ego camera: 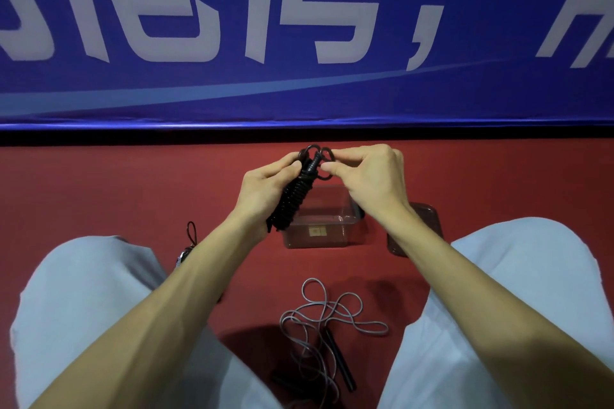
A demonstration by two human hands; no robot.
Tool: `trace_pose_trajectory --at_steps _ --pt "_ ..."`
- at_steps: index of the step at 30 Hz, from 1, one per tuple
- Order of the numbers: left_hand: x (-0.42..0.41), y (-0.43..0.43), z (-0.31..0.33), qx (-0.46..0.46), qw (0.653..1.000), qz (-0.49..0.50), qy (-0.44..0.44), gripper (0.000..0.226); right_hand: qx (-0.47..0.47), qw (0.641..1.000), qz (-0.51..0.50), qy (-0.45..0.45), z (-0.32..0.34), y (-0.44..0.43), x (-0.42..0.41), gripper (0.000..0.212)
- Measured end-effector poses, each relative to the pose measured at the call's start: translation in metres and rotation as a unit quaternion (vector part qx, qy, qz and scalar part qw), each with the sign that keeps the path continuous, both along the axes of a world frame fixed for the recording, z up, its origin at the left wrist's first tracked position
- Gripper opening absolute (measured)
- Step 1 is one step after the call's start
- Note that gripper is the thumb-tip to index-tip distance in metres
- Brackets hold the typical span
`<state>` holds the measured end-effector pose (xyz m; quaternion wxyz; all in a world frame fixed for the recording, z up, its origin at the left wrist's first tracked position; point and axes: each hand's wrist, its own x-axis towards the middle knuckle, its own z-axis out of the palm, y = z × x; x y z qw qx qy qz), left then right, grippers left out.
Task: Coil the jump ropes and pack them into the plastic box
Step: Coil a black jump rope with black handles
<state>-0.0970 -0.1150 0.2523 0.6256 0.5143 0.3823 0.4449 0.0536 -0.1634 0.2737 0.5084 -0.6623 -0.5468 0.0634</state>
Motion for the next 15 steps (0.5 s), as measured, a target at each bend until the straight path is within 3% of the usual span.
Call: trace_pose_trajectory --at_steps 6,10,15 --pt "0.004 0.0 -0.009 0.117 0.992 -0.004 0.052 0.024 -0.08 0.993 -0.019 -0.085 0.003 -0.001 0.003 0.013" --pt "0.005 0.001 -0.018 0.238 0.956 0.011 0.169 0.025 -0.103 0.973 -0.062 -0.195 0.002 0.0 0.003 0.016" --pt "0.006 -0.001 -0.025 0.296 0.933 0.002 0.204 0.028 -0.085 0.949 -0.075 -0.294 -0.006 0.0 0.004 0.023"
